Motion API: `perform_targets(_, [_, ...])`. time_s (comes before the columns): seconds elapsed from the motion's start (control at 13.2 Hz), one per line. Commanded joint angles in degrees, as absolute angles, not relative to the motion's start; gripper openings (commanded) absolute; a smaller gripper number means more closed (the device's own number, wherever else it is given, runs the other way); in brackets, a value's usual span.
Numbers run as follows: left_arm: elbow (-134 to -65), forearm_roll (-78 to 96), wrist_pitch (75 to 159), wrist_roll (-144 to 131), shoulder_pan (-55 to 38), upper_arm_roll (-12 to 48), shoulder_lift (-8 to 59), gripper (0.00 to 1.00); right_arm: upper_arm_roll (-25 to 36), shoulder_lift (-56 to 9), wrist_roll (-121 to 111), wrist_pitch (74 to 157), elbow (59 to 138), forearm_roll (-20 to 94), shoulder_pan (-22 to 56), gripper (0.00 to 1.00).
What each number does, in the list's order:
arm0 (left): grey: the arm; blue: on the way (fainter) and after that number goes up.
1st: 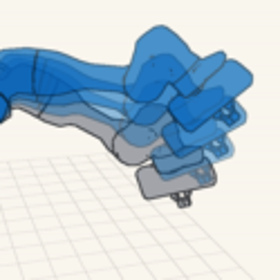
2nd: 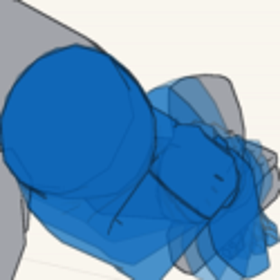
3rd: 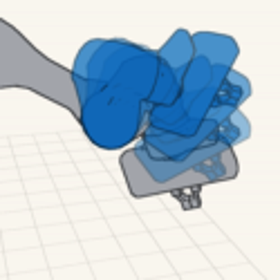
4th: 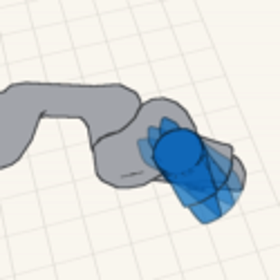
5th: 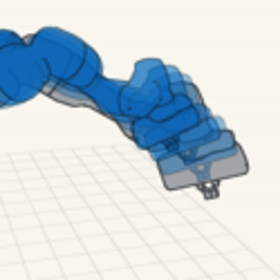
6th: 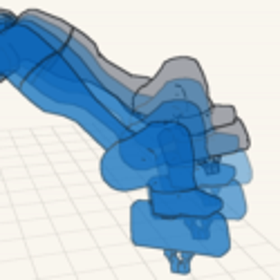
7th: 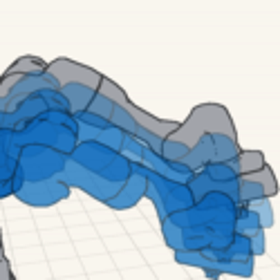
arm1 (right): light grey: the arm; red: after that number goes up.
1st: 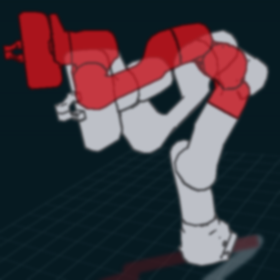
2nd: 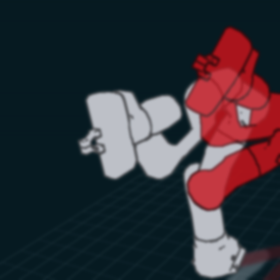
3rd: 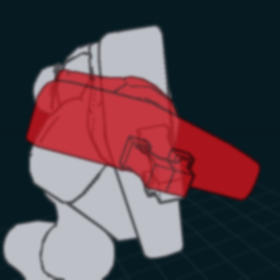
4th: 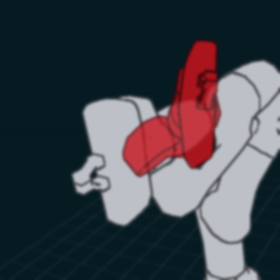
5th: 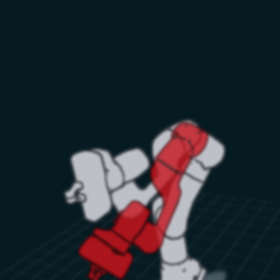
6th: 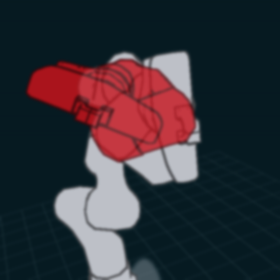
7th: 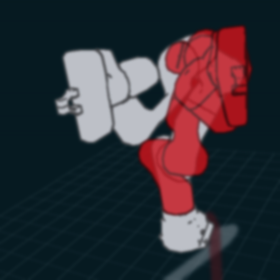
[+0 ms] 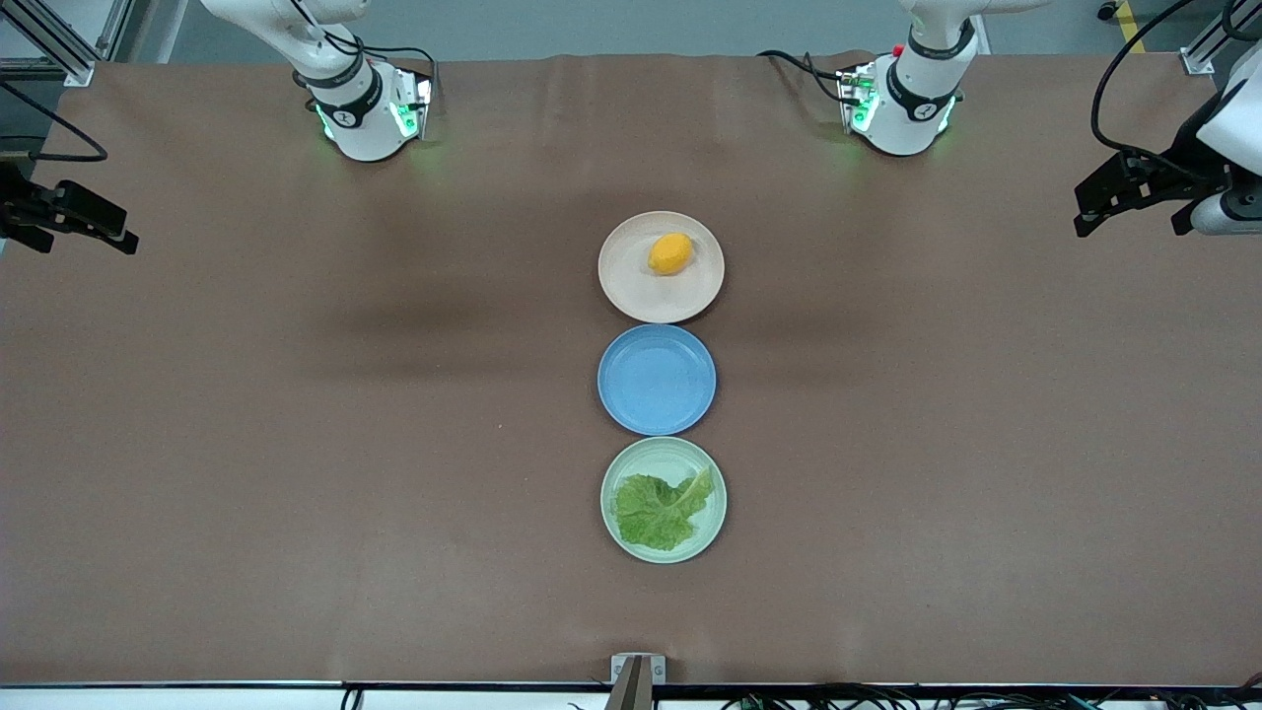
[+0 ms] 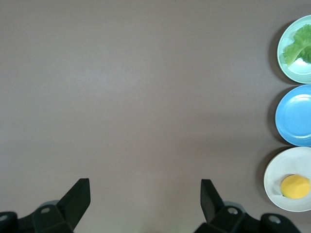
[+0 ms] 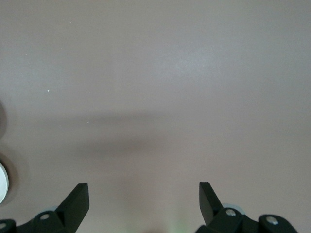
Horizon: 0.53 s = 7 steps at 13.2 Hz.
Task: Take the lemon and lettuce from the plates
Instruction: 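Reach the left gripper toward the lettuce leaf on the green plate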
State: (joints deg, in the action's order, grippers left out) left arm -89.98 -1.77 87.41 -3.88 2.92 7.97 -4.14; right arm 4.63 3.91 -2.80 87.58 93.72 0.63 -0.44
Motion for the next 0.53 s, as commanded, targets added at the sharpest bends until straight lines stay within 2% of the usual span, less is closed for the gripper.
perform_targets(0.0, [-88.7,-0.5,87.0,-4.0,3.3,8.2,-3.6,1.0,4.7,5.9,-3.3,88.4,95.9,0.1,-0.3,1.0])
perform_targets(0.23, [-86.4,-0.3,87.0,-3.8,3.1,8.2,-1.3,1.0,4.6,5.9,-3.3,88.4,95.9,0.2,-0.3,1.0])
perform_targets(0.45, [-85.0,4.0,87.4,-4.2,2.8,8.3,3.7,1.0,4.6,5.9,-3.3,88.0,95.9,0.4,-0.3,1.0])
